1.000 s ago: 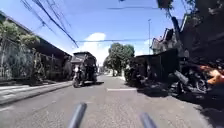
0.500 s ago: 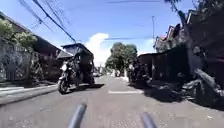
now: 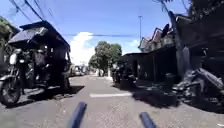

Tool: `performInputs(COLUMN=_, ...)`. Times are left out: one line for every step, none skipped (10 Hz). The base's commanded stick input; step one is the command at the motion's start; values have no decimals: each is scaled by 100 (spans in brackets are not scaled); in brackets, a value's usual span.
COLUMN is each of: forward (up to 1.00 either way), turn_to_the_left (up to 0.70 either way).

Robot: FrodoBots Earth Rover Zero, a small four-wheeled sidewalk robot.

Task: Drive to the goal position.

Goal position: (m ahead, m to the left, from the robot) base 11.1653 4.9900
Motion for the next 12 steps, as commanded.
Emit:
performInputs(forward=100, turn_to_the_left=0)
performInputs(forward=100, turn_to_the_left=0)
performInputs(forward=100, turn_to_the_left=0)
performInputs(forward=100, turn_to_the_left=0)
performInputs(forward=100, turn_to_the_left=0)
performInputs(forward=100, turn_to_the_left=0)
performInputs(forward=100, turn_to_the_left=0)
performInputs(forward=100, turn_to_the_left=0)
performInputs(forward=100, turn_to_the_left=0)
performInputs(forward=100, turn_to_the_left=0)
performInputs(forward=100, turn_to_the_left=1)
performInputs(forward=100, turn_to_the_left=13)
